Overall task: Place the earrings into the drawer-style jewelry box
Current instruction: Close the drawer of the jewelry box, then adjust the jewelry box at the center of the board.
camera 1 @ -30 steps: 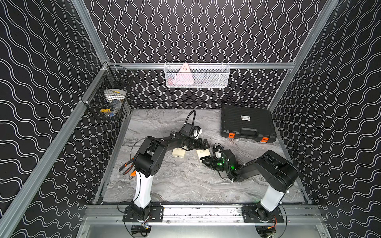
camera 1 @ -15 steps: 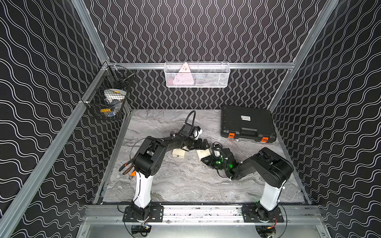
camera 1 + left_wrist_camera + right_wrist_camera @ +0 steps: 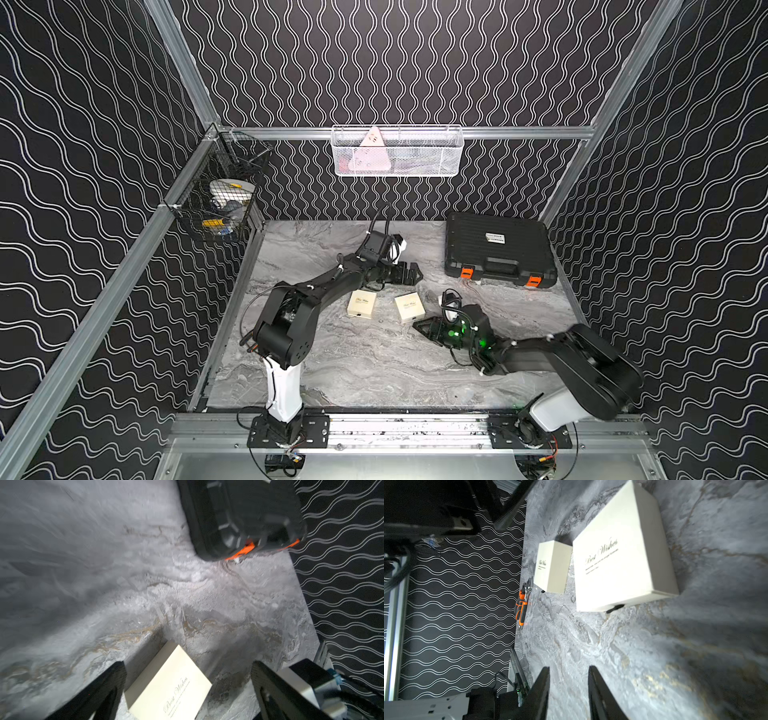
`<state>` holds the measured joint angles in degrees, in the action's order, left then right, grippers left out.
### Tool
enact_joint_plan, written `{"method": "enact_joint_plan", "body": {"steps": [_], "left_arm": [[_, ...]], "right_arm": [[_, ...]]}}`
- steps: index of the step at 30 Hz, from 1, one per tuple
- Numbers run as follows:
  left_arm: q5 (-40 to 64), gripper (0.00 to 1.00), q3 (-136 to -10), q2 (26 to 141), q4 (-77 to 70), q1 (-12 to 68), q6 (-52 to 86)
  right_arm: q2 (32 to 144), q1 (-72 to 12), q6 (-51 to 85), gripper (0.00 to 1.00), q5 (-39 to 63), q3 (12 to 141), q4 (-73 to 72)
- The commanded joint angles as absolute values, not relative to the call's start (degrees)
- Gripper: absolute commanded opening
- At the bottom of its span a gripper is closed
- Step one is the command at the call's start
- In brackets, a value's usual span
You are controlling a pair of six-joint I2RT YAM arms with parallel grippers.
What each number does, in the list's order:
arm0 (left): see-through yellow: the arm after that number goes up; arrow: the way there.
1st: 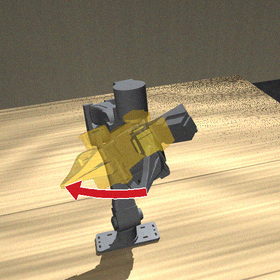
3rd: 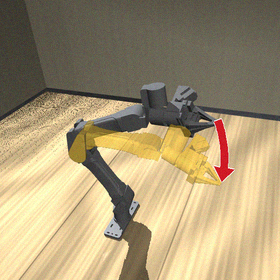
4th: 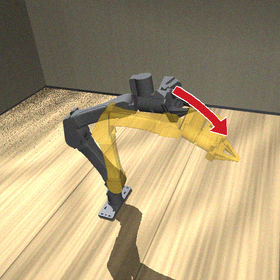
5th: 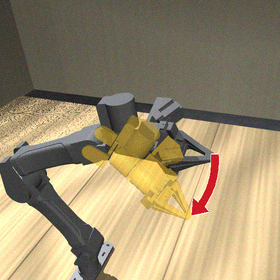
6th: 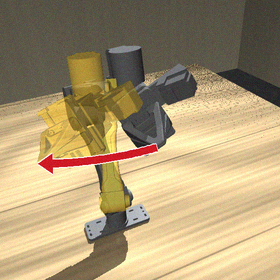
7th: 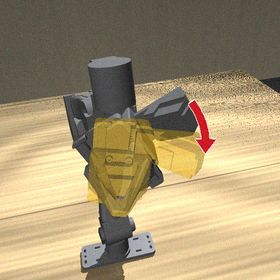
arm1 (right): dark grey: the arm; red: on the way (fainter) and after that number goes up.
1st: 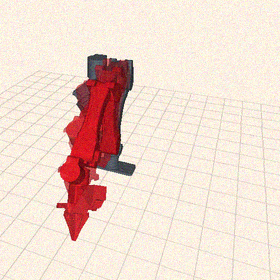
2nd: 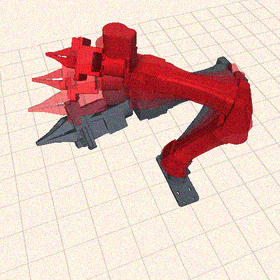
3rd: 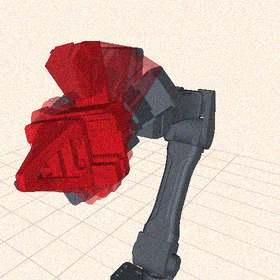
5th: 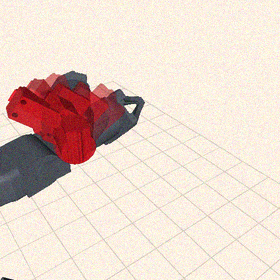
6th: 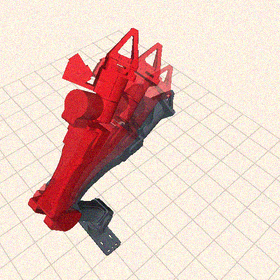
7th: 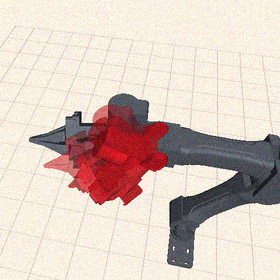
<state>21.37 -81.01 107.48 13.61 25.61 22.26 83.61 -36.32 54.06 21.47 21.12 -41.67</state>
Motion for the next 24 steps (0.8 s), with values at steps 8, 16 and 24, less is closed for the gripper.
{"method": "enact_joint_plan", "body": {"steps": [8,16,24], "left_arm": [[13.1,0.99,-69.1,93.5,21.0,13.6,19.6],[14.3,0.99,-64.1,94.5,20.8,4.4,20.1],[22.1,0.99,-60.2,97.1,14.5,4.5,24.2]], "right_arm": [[78.2,-27.0,40.1,0.53,19.4,30.8,-15.4],[92.9,-24.5,37.3,0.66,27.3,41.2,-14.6],[96.3,-24.9,39.1,0.70,30.0,40.9,-19.0]]}}
